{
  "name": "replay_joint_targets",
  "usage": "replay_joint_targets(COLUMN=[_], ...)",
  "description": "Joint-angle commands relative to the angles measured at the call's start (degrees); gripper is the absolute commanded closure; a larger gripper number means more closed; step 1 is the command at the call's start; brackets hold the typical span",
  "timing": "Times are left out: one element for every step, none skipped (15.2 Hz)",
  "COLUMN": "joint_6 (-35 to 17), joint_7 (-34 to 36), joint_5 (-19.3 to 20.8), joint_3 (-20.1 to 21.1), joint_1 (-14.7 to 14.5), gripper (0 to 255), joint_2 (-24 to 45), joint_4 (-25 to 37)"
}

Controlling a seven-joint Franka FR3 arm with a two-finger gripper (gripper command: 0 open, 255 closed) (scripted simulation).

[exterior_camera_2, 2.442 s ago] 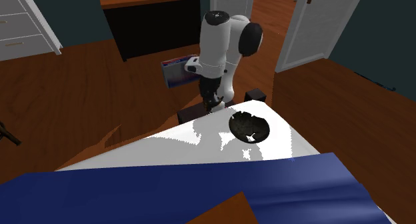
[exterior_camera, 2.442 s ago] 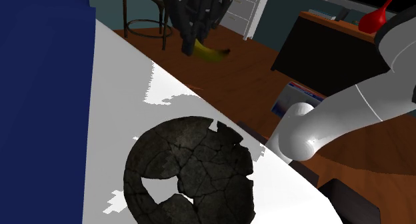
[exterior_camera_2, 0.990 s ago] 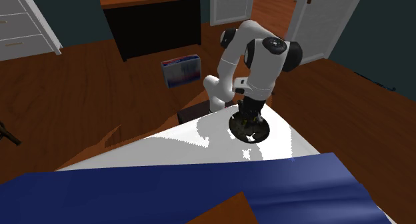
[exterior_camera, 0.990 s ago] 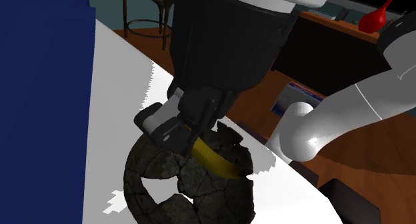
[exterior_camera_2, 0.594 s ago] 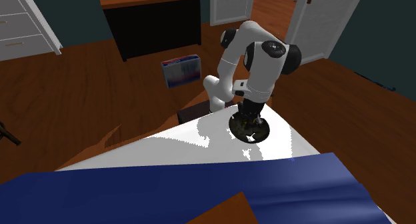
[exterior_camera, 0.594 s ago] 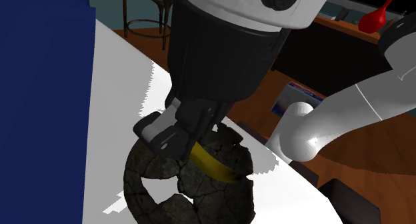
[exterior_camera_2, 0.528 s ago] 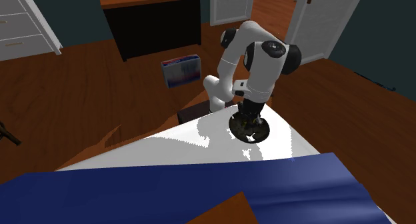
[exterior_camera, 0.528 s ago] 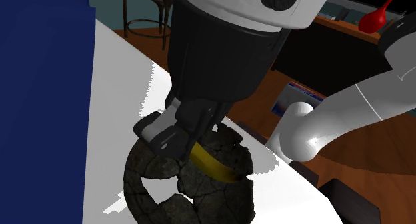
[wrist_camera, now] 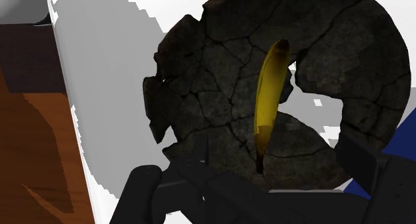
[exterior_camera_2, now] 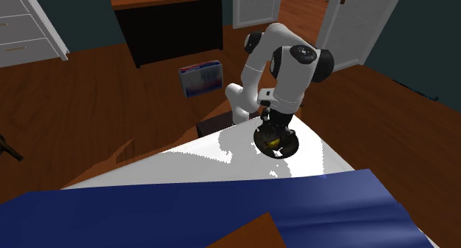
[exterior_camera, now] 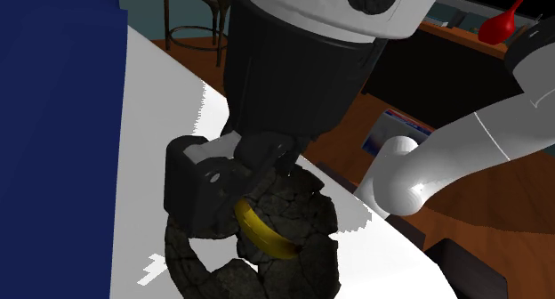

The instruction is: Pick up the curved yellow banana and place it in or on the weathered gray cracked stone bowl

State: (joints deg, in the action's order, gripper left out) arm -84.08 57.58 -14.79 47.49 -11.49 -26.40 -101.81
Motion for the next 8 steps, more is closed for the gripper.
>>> replay_joint_targets(joint_6=[1.85,3.71,5.61,7.12,7.12,7.12,7.12,7.12], joint_7=[0.49,1.05,1.69,2.26,2.26,2.25,2.25,2.26], joint_5=[0.51,1.08,1.71,2.26,2.26,2.26,2.26,2.26], joint_3=[0.28,0.69,1.25,1.82,1.82,1.81,1.82,1.82], joint_1=[0.42,0.87,1.37,1.79,1.79,1.79,1.79,1.79], gripper=[0,0,0,0,0,0,0,0], joint_2=[0.93,1.98,3.17,4.22,4.22,4.21,4.22,4.22], joint_4=[2.67,5.47,8.39,10.8,10.8,10.79,10.8,10.8])
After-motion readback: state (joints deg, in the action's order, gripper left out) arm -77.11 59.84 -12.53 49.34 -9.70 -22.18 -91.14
